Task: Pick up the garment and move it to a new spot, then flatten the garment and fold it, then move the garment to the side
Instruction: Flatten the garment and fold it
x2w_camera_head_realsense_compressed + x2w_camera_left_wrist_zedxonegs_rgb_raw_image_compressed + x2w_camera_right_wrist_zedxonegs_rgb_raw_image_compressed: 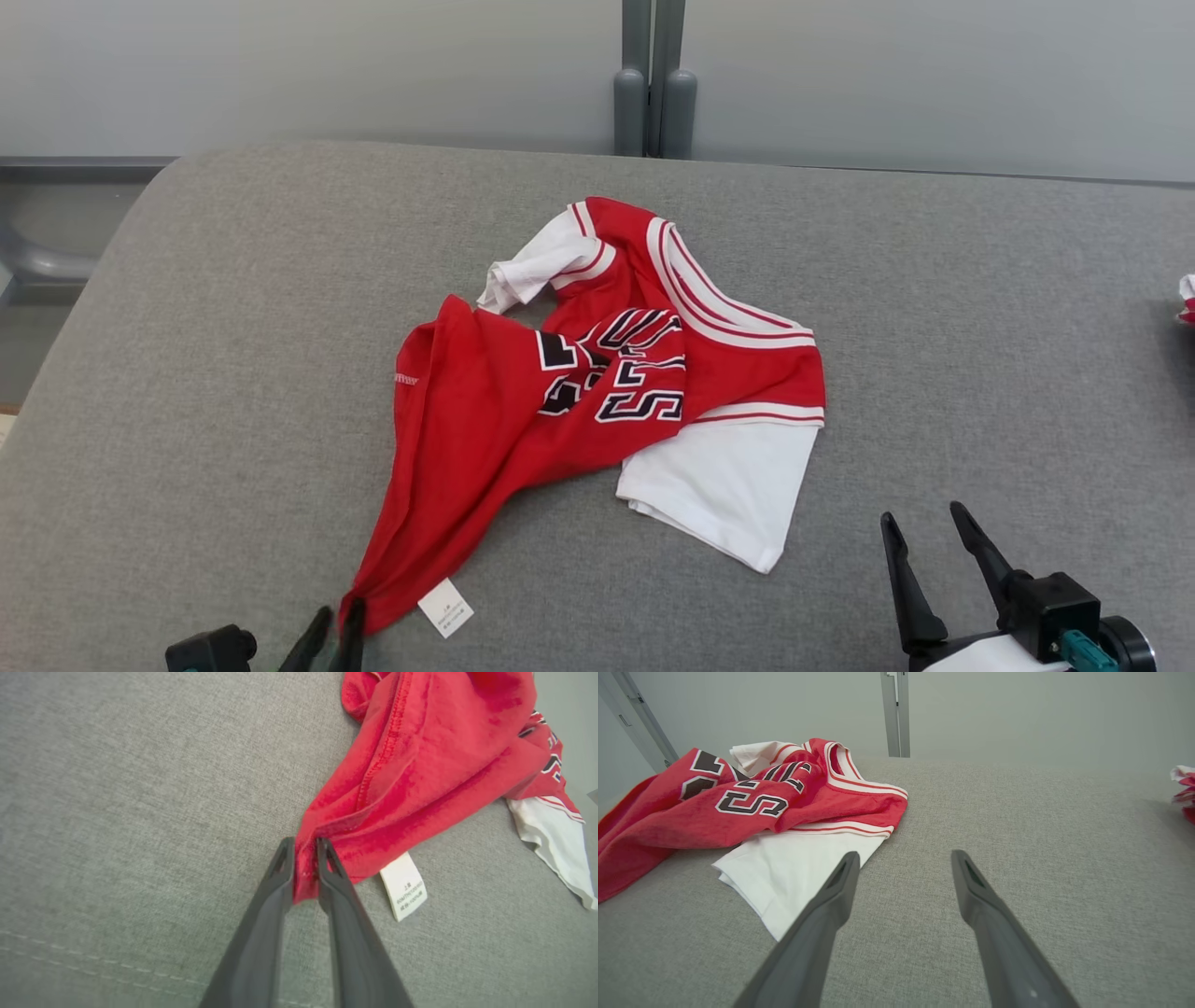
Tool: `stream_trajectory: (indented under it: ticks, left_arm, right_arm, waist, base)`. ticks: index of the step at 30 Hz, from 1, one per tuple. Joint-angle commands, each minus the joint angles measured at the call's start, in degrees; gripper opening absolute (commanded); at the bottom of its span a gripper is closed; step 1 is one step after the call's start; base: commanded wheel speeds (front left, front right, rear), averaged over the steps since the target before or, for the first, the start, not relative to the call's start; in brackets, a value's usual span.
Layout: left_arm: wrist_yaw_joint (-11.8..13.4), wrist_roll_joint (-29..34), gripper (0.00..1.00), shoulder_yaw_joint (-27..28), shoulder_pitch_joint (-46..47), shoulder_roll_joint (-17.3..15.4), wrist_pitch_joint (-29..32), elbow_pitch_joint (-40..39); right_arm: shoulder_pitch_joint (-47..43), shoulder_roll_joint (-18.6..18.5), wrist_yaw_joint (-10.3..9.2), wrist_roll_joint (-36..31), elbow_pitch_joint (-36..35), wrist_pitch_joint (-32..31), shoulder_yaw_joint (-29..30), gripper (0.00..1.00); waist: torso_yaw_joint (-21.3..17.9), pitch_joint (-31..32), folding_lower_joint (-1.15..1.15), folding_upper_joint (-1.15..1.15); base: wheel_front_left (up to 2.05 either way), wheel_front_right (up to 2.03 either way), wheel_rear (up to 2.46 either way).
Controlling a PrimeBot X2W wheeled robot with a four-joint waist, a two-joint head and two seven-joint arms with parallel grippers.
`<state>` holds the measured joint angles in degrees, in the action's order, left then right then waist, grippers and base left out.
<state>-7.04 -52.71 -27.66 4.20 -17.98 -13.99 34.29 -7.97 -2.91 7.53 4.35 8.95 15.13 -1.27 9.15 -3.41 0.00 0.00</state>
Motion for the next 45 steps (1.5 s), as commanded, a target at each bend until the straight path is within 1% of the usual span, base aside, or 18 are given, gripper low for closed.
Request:
stream_trajectory:
  ticks: [1, 2, 3, 4, 5, 7, 9, 11, 12, 15, 18, 21, 29, 37, 45]
  left_arm:
    - [0.97, 1.11, 1.00, 1.38, 0.64, 0.02, -0.80, 2.28]
    - [1.99, 2.02, 1.00, 2.22, 0.51, -0.17, -0.90, 2.99]
    - [4.22, 4.25, 1.00, 5.14, -0.03, -0.59, -1.27, 2.00]
    - [5.49, 6.51, 1.00, 7.66, -0.41, -0.75, -1.31, -0.03]
    - [8.12, 16.46, 1.00, 18.68, -7.57, 2.96, -1.10, -12.48]
    - [8.13, 21.86, 1.00, 22.58, -10.30, 4.84, -1.11, -18.65]
    - [7.34, 26.92, 1.00, 25.93, -12.73, 7.81, -1.12, -24.51]
    - [5.59, 30.80, 1.00, 27.51, -14.39, 10.35, -1.11, -28.48]
    - [4.70, 32.11, 1.00, 28.06, -14.83, 11.06, -1.11, -29.85]
    - [2.28, 35.69, 1.00, 28.55, -15.01, 12.86, -1.12, -32.57]
    - [0.92, 37.62, 1.00, 27.99, -14.23, 13.92, -1.13, -32.85]
    - [0.11, 38.11, 1.00, 26.68, -13.19, 14.37, -1.12, -31.47]
    - [-0.46, 39.41, 1.00, 23.99, -12.38, 14.58, -1.13, -26.90]
    - [-0.51, 38.91, 1.00, 22.26, -12.35, 14.67, -1.13, -27.01]
    - [-0.52, 38.75, 1.00, 21.75, -11.85, 14.27, -1.13, -26.64]
  right_arm:
    - [-0.13, -0.80, -0.09, 0.68, 0.23, 0.00, -0.50, 1.00]
    - [0.09, -1.22, -0.09, 0.72, 0.06, 0.00, -0.14, 1.00]
    - [0.26, -1.72, -0.09, 0.67, -0.51, 0.00, 0.33, 1.00]
    - [0.33, -2.00, -0.09, 0.70, -0.87, 0.00, 0.56, 1.00]
    - [0.63, -3.39, -0.09, 0.84, -2.68, 0.00, 1.69, 1.00]
    - [0.75, -3.82, -0.09, 0.93, -3.58, 0.00, 2.44, 1.00]
    - [0.67, -3.83, -0.09, 0.92, -4.60, 0.00, 3.68, 1.00]
    - [0.64, -3.64, -0.09, 0.62, -5.41, 0.00, 4.55, 1.00]
    - [0.67, -3.50, -0.09, 0.50, -5.72, 0.00, 4.95, 1.00]
    - [0.94, -3.12, -0.08, 0.00, -6.45, 0.00, 5.22, 1.00]
    - [1.15, -2.87, -0.09, -0.09, -6.70, 0.00, 5.32, 1.00]
    - [1.24, -2.62, -0.09, -0.32, -6.86, 0.00, 5.67, 1.00]
    - [0.12, -2.08, -0.09, -0.98, -6.14, 0.00, 6.99, 1.00]
    - [-0.42, -1.29, -0.09, -1.43, -5.79, 0.00, 8.10, 1.00]
    - [-0.18, -0.65, -0.09, -1.54, -5.58, 0.00, 7.53, 1.00]
  waist:
    - [-1.57, 0.20, 0.00, 0.00]
    - [-2.08, 0.33, 0.00, 0.00]
    - [-2.96, 0.61, 0.00, 0.00]
    - [-3.29, 0.76, 0.00, 0.00]
    - [-5.07, 1.39, 0.00, 0.00]
    - [-5.96, 2.08, 0.00, 0.00]
    - [-6.85, 2.85, 0.00, 0.00]
    - [-7.56, 3.27, 0.00, 0.00]
    - [-7.89, 3.54, 0.00, 0.00]
    - [-9.35, 4.21, 0.00, 0.00]
    - [-10.70, 4.76, 0.00, 0.00]
    - [-11.89, 5.20, 0.00, 0.00]
    - [-13.15, 6.16, 0.00, 0.00]
    - [-12.80, 6.14, 0.00, 0.00]
    - [-12.52, 5.83, 0.00, 0.00]
  base:
    - [0.00, 0.00, 0.00]
    - [0.00, 0.00, 0.00]
    - [0.00, 0.00, 0.00]
    - [0.00, 0.00, 0.00]
    - [0.00, 0.00, 0.00]
    - [0.00, 0.00, 0.00]
    - [0.00, 0.00, 0.00]
    - [0.00, 0.00, 0.00]
    - [0.00, 0.00, 0.00]
    - [0.00, 0.00, 0.00]
    - [0.00, 0.00, 0.00]
    - [0.00, 0.00, 0.00]
    - [0.00, 0.00, 0.00]
    - [0.00, 0.00, 0.00]
    - [0.00, 0.00, 0.00]
